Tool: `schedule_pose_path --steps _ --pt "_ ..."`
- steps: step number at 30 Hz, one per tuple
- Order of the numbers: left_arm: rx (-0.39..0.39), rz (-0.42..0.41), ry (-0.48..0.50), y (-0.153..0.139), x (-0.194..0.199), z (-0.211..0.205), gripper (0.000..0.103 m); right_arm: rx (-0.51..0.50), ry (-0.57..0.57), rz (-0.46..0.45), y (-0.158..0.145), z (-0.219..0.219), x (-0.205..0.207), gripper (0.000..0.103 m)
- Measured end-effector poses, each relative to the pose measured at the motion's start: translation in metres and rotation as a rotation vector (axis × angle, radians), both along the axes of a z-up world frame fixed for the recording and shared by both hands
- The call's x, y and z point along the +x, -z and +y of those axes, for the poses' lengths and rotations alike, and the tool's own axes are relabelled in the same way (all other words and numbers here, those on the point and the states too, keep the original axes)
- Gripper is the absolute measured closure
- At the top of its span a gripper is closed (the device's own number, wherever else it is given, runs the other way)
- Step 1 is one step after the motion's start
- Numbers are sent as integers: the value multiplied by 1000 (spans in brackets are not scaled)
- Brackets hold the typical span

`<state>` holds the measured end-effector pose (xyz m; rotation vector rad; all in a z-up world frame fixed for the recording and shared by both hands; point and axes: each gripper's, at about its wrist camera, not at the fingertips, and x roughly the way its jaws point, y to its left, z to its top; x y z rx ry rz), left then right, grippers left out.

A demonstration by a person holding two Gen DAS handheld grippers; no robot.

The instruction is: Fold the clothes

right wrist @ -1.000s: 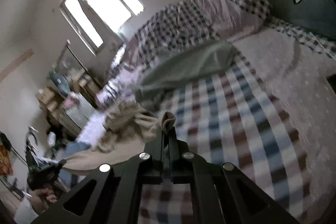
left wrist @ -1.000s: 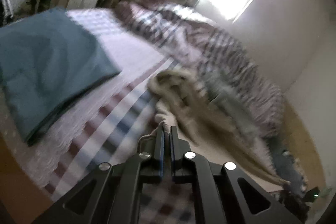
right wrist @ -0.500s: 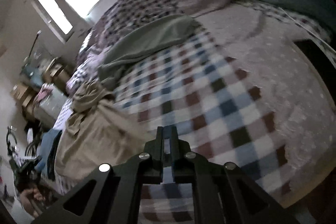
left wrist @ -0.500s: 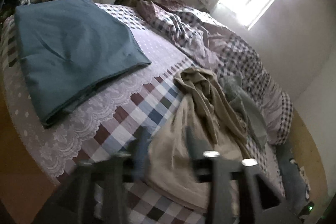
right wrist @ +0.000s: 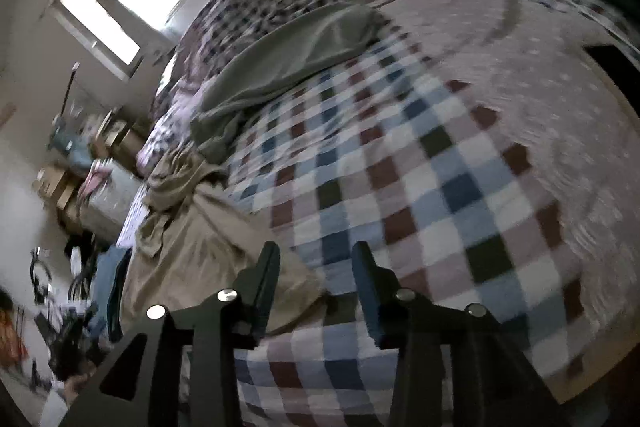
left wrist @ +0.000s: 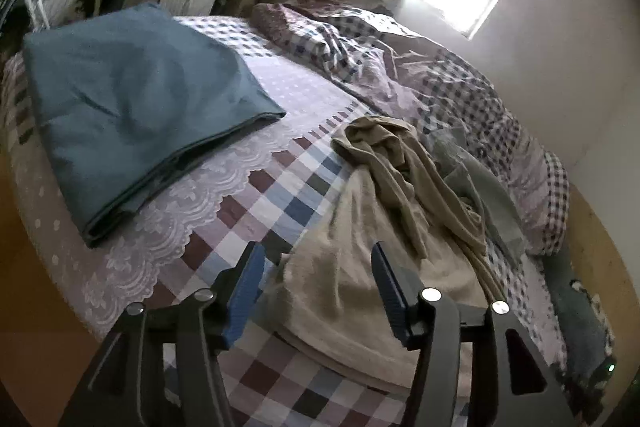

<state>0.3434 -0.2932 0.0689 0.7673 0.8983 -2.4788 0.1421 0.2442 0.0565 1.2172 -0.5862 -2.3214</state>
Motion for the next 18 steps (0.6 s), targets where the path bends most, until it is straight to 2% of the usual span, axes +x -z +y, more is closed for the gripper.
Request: schedule_pose_path --steps 8,12,18 --pt "-20 -17 24 2 -5 9 42 202 -213 32 10 -60 4 60" --pt "-26 -23 38 3 -8 13 42 284 -245 32 21 -77 2 60" --pt "-41 -24 77 2 -11 22 42 322 -263 61 25 -90 2 62"
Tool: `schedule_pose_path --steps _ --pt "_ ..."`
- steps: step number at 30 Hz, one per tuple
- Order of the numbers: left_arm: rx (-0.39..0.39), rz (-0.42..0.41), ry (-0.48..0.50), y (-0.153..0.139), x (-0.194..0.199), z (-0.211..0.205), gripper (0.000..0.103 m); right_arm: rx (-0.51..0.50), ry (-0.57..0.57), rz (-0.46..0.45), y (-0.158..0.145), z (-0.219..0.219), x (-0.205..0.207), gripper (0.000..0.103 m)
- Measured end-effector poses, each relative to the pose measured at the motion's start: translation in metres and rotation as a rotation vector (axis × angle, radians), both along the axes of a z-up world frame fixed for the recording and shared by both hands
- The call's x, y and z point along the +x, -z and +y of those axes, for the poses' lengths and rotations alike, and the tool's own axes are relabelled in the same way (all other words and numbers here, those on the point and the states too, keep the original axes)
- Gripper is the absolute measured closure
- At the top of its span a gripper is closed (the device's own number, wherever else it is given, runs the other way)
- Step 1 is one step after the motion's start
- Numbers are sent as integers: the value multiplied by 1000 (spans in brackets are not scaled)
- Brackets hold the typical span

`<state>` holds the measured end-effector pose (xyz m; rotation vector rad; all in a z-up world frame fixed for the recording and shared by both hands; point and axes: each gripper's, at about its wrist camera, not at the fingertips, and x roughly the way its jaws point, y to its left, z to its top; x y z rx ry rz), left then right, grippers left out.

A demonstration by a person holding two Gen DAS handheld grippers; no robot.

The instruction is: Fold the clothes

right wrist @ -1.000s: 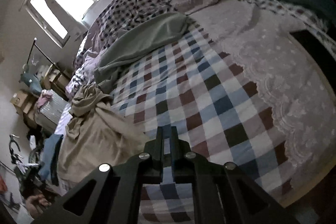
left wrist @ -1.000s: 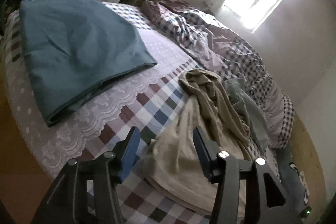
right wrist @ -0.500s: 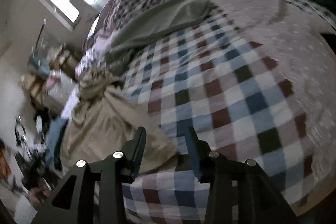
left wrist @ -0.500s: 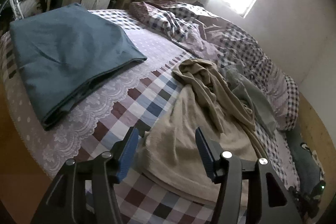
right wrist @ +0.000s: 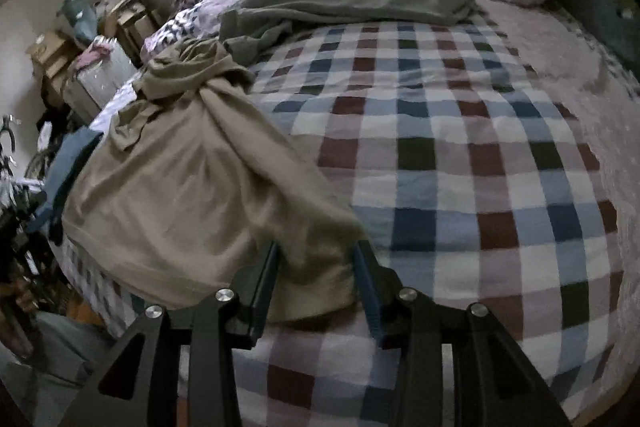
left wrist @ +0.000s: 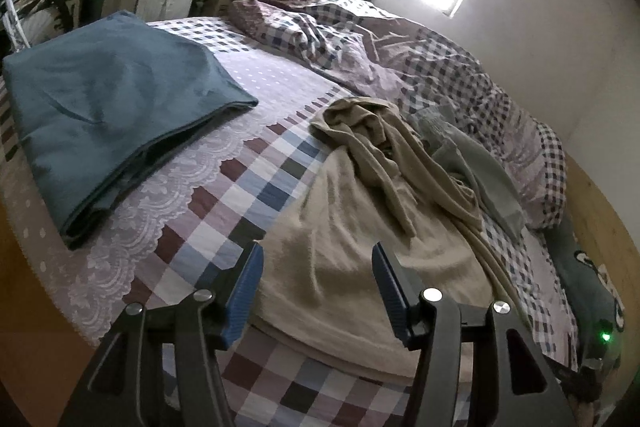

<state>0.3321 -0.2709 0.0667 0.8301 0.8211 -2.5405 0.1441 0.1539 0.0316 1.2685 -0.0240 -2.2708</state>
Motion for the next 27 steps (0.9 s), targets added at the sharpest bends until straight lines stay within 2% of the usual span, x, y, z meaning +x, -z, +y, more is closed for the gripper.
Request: schedule_pose_path --steps 1,3,4,9,15,19,21,27 --pt "1 1 6 0 0 1 42 7 2 16 -2 -1 1 68" --pt "0 -4 15 1 -1 2 42 22 6 47 -5 -2 3 97" --pt "-1 -6 18 1 -1 3 42 30 8 63 -7 -3 5 100" --pt "6 1 22 1 -2 4 42 63 21 139 -17 -5 10 101" --pt "34 21 19 1 -5 5 42 23 91 162 -31 22 17 102" --pt "70 21 -22 4 -1 -4 42 49 97 207 -38 24 27 102" --pt "105 7 -49 9 1 -13 42 47 131 214 -39 34 25 102" --pt "276 -32 -102 35 13 -45 42 46 248 219 -42 63 10 102"
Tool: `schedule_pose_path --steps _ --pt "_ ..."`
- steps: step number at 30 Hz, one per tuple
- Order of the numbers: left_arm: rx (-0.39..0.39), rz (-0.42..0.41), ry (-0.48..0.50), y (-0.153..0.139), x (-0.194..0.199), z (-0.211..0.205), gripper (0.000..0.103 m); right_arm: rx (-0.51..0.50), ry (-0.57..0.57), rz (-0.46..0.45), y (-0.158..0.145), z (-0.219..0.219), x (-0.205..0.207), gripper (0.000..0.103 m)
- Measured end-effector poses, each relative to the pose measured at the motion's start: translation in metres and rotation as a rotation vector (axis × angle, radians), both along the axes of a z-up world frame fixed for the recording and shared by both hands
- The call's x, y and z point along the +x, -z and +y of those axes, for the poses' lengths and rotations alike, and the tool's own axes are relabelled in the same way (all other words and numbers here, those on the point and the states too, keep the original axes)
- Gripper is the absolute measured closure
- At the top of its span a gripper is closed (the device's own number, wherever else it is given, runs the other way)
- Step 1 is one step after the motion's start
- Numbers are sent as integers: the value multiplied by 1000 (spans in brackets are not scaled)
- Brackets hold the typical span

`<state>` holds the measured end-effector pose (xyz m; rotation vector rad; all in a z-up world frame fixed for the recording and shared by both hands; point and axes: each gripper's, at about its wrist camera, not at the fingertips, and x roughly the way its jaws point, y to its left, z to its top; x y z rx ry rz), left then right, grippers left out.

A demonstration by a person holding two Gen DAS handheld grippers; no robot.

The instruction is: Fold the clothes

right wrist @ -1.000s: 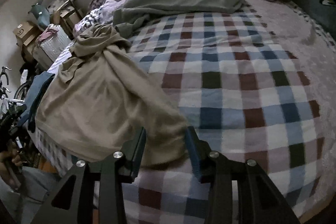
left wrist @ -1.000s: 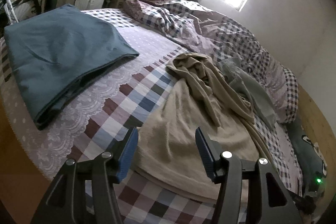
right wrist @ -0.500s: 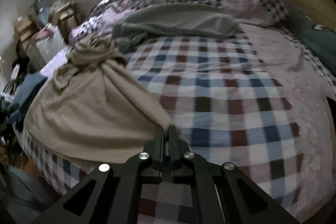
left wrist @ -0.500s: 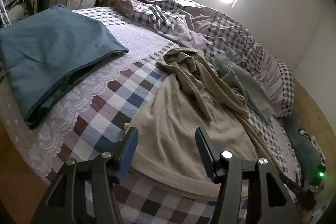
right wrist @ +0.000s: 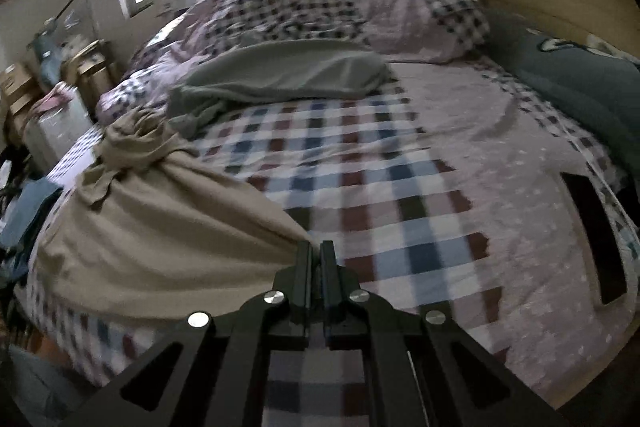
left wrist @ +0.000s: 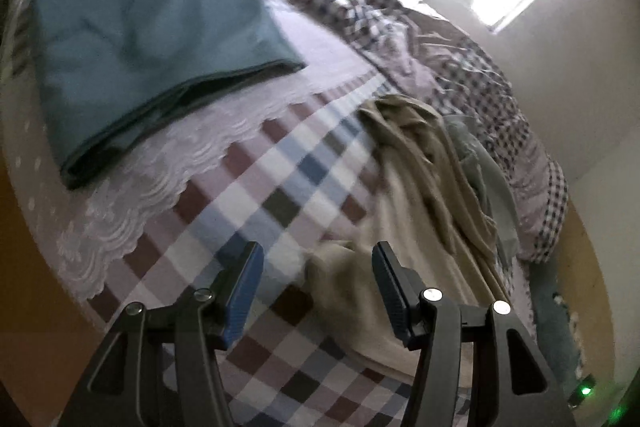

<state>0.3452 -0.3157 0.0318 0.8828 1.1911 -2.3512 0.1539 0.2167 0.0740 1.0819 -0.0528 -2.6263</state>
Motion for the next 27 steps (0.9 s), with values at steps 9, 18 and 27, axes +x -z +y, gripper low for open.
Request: schedule_pose_path --steps 9,18,27 --pt "54 -71 175 23 -20 19 42 17 174 -51 14 33 -51 102" --pt "217 -24 206 42 -27 19 34 35 248 -62 24 41 -78 102" --pt "286 17 260 43 -44 30 40 8 238 -79 27 48 -84 101"
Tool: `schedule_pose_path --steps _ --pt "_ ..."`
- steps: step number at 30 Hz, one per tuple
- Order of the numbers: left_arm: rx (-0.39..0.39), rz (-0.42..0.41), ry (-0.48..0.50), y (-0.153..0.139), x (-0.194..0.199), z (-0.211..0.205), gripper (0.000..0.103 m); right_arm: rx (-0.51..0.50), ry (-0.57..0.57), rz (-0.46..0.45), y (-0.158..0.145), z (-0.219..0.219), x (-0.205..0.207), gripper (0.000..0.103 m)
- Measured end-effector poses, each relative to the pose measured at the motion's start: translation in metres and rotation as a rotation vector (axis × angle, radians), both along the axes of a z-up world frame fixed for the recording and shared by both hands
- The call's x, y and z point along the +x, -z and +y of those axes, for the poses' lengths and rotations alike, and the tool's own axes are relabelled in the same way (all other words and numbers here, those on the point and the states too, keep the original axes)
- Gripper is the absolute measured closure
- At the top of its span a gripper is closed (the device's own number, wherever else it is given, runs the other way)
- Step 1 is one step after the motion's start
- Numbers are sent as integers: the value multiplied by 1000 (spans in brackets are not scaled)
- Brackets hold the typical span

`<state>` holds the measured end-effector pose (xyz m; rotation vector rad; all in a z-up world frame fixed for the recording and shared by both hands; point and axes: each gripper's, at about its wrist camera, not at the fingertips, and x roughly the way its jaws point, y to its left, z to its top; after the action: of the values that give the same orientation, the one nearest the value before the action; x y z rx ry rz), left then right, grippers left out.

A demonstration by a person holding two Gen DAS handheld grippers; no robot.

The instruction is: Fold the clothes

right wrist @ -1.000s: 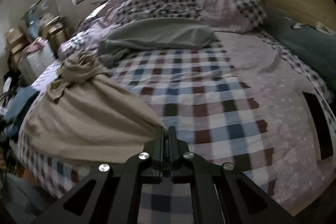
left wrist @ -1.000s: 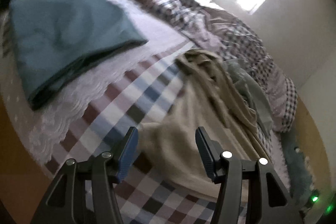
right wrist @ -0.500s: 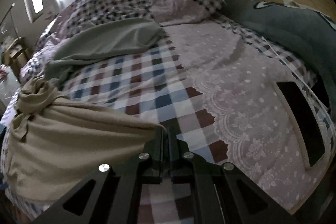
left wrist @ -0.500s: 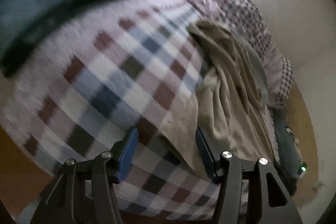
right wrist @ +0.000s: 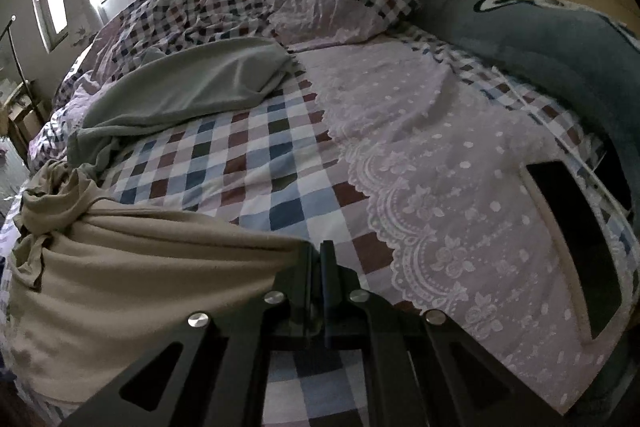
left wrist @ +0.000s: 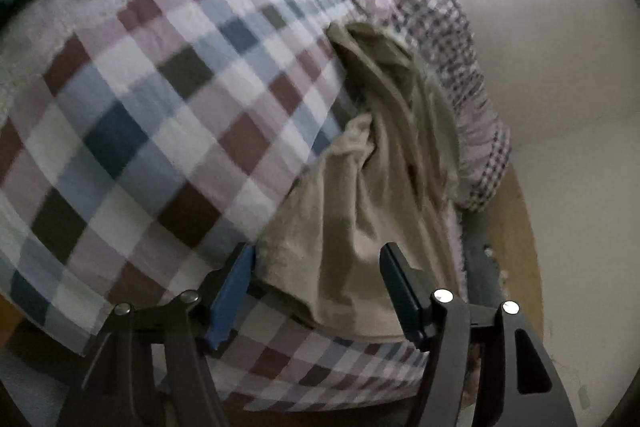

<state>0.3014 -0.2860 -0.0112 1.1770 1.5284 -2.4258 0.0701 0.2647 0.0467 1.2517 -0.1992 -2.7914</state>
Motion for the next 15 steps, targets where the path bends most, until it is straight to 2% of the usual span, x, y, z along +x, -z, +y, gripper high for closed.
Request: schedule_pose_path --steps 1,2,3,4,7,10,15 --pt "-13 -13 -6 0 0 0 47 0 -3 -4 1 -1 0 101" --pt "-27 -26 -12 0 -1 0 74 1 -6 -8 1 -1 1 101" --pt "-40 -40 -18 0 -1 0 94 1 -10 -11 2 -2 1 101" --pt "-48 -45 -29 0 -1 -1 98 0 -16 -15 2 -3 2 101" --pt "-59 -3 -78 -7 10 -9 99 -12 -31 -23 0 -4 11 101" --pt "-110 46 -105 -24 19 -12 100 -48 -53 -21 -11 -4 34 101" --pt "-125 78 -174 -40 40 -28 100 -102 -87 -15 -29 -6 75 101"
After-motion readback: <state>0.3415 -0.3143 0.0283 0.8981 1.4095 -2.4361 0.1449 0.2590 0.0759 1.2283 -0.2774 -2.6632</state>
